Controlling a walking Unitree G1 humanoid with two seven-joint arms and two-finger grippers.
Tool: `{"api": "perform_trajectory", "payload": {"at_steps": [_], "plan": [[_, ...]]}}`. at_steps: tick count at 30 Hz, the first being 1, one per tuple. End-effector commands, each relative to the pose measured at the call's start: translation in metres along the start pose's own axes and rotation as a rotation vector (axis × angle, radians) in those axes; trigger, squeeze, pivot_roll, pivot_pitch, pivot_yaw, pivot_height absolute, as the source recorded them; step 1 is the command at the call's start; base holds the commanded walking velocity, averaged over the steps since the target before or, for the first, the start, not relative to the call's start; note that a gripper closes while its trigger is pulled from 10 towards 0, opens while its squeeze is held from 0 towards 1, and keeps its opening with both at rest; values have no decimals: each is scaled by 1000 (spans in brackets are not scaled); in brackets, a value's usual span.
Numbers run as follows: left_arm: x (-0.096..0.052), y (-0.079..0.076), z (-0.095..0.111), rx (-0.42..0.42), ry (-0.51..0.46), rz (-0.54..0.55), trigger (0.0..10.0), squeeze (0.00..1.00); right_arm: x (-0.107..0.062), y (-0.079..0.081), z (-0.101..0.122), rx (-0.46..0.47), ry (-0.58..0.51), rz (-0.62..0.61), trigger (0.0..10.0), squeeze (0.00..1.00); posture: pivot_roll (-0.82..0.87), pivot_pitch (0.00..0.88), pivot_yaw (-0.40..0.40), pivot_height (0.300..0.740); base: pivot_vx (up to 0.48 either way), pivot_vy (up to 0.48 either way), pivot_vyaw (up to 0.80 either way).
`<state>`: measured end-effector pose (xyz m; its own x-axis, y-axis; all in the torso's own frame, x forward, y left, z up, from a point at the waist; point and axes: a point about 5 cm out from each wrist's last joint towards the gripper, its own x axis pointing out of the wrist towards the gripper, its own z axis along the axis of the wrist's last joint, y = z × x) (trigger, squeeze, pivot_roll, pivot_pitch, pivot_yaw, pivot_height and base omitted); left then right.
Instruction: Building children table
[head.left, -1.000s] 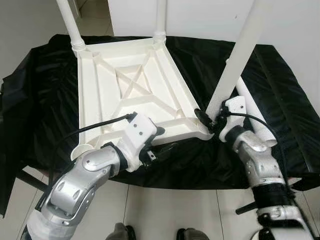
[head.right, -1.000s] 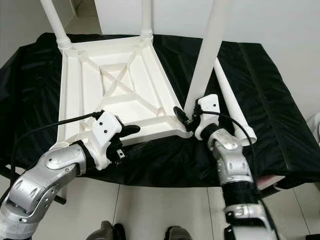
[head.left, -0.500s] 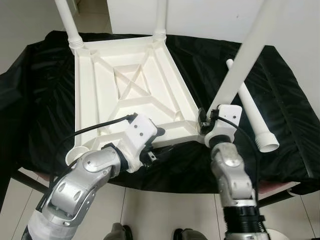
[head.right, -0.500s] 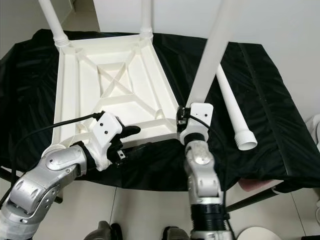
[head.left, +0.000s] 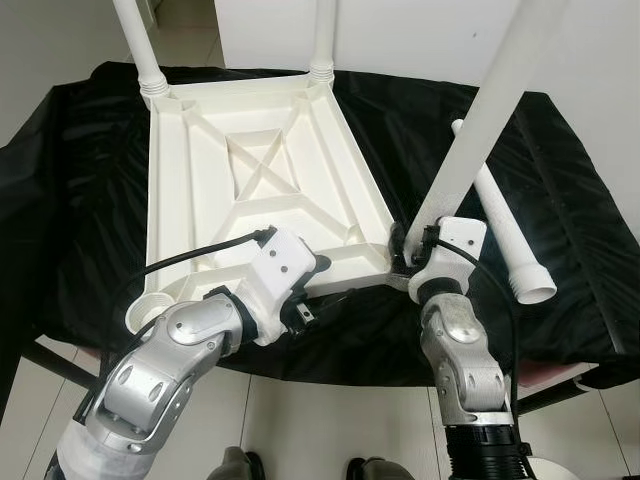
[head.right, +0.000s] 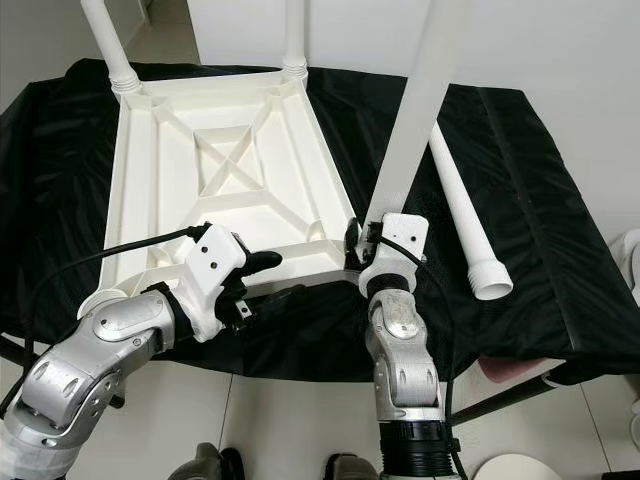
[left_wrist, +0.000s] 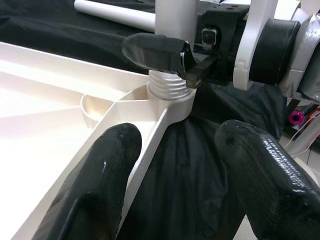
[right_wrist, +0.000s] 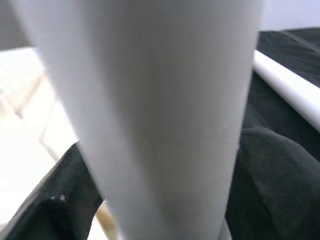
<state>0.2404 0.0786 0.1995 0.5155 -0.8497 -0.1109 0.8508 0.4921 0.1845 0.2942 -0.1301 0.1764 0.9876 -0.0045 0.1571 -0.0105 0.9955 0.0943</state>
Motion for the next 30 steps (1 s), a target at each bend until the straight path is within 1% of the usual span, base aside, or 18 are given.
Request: {"api": "perform_trajectory", "payload": {"at_steps": [1,2,3,5,7,8,10,11,12,13,14,15,20,24,25,27,28,30], "plan": [[-1,0,-1,11,6,12,10000,0,-1,-1,2,15,-11,17,10000,1000,-146,112,11,740,0,0,0],[-1,0,-1,11,7,13,10000,0,-1,-5,2,3,-2,84,10000,988,-147,113,11,740,0,0,0],[-1,0,-1,10,7,13,10000,0,0,-9,1,4,15,167,10000,0,-148,113,13,740,0,0,0],[-1,0,-1,10,7,13,10000,0,0,-9,1,4,15,167,10000,0,-148,113,13,740,0,0,0],[0,0,-1,10,6,12,10000,0,2,-15,-1,-82,35,378,10000,0,-150,112,17,740,0,0,0],[0,-1,-1,10,6,11,10000,0,3,-17,-2,-118,38,442,10000,0,-150,112,17,740,0,0,0],[0,-1,-1,10,6,11,10000,0,3,-17,-2,-118,38,442,10000,0,-150,112,17,740,0,0,0],[0,0,-1,10,6,10,10000,0,5,-18,-3,-139,46,503,10000,0,-152,111,19,740,0,0,0],[0,0,-1,10,6,10,10000,0,5,-18,-3,-139,46,503,10000,0,-152,111,19,740,0,0,0],[1,0,-1,12,5,10,10000,0,9,-18,-4,-174,44,561,10000,0,-152,108,22,740,0,0,0],[1,0,-1,12,5,10,10000,0,9,-18,-4,-174,44,561,10000,0,-152,108,22,740,0,0,0],[1,1,-1,14,5,10,10000,0,12,-18,-4,-195,44,613,10000,0,-149,105,22,740,0,0,0],[1,2,0,17,4,11,10000,0,16,-18,-6,-217,51,654,10000,0,-147,103,23,740,0,0,0],[1,3,1,22,3,14,10000,0,23,-26,-16,-261,104,701,10000,0,-143,97,23,740,0,0,0],[1,3,1,23,2,15,10000,0,26,-31,-22,-281,140,719,4863,0,-143,97,23,740,0,0,0],[1,3,1,25,2,15,10000,0,27,-36,-27,-293,165,726,4588,0,-143,96,26,740,0,0,0],[1,3,1,25,2,15,10000,0,28,-39,-29,-301,182,726,1922,0,-143,96,26,740,0,0,0],[0,3,2,25,2,15,10000,0,28,-41,-30,-303,188,726,1922,0,-142,98,27,740,0,0,0]]}}
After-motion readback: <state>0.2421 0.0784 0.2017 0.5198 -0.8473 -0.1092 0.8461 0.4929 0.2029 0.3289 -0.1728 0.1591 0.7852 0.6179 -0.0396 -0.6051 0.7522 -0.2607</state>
